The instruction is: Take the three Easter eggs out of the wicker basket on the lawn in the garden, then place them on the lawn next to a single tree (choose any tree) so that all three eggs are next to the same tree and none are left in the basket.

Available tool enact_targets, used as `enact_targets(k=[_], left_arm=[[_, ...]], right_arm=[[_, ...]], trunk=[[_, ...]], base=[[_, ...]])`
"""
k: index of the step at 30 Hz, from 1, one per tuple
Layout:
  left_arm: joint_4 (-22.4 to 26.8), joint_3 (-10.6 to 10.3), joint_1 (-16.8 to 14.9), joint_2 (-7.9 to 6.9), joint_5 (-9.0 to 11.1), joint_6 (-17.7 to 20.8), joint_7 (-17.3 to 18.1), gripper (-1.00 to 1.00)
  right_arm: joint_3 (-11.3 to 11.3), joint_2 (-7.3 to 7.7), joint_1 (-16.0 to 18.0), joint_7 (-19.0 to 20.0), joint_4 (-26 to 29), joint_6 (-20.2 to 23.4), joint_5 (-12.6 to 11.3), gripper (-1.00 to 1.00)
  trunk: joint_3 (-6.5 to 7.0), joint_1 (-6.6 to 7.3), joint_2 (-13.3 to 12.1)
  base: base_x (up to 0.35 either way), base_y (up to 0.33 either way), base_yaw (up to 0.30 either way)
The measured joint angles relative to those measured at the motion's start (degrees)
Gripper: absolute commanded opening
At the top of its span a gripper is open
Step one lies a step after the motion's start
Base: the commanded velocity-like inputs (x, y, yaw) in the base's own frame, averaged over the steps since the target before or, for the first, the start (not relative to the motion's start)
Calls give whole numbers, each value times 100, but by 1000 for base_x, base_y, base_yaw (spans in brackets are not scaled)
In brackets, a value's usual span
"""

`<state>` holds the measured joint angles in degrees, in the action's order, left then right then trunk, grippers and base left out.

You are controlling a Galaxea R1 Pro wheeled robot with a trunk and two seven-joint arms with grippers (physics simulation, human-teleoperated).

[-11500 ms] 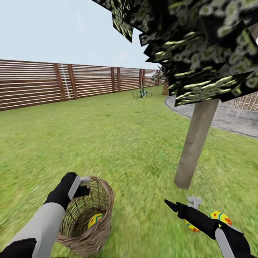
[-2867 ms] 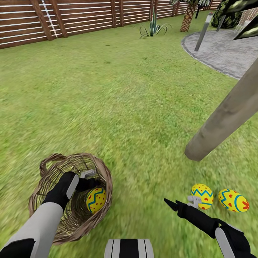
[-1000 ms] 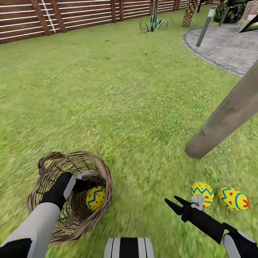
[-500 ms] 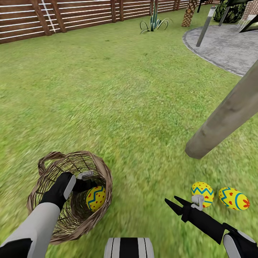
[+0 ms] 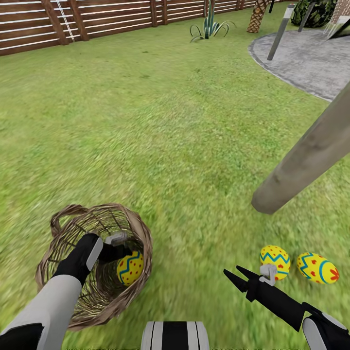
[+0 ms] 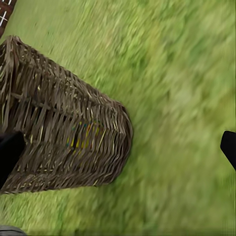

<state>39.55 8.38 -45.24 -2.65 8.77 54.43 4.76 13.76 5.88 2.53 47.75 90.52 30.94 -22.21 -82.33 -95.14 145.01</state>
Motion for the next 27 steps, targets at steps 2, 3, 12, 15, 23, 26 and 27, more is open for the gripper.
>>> enact_targets(k=[2, 3, 12, 15, 23, 26, 27], left_arm=[[-2, 2, 0, 0, 3, 29, 0, 100], [-3, 4, 0, 0, 4, 41, 1, 100], [-4, 9, 0, 5, -3, 69, 5, 100], [-4, 9, 0, 3, -4, 77, 9, 100], [-4, 3, 0, 0, -23, 207, 250, 100], [-4, -3, 0, 0, -25, 212, 408, 100], [-4, -3, 0, 0, -24, 213, 449, 100]], right_arm=[[0, 0, 0, 0, 0, 0, -1, 100], [0, 0, 0, 0, 0, 0, -1, 100], [2, 0, 0, 0, 0, 0, -1, 100], [1, 0, 0, 0, 0, 0, -1, 100], [0, 0, 0, 0, 0, 0, -1, 100], [0, 0, 0, 0, 0, 0, -1, 100], [0, 0, 0, 0, 0, 0, -1, 100]], trunk=[[-23, -2, 2], [-23, -2, 2], [-23, -2, 2], [-23, -2, 2], [-23, -2, 2], [-23, -2, 2], [-23, -2, 2]], base=[[0, 0, 0], [0, 0, 0], [0, 0, 0], [0, 0, 0], [0, 0, 0], [0, 0, 0], [0, 0, 0]])
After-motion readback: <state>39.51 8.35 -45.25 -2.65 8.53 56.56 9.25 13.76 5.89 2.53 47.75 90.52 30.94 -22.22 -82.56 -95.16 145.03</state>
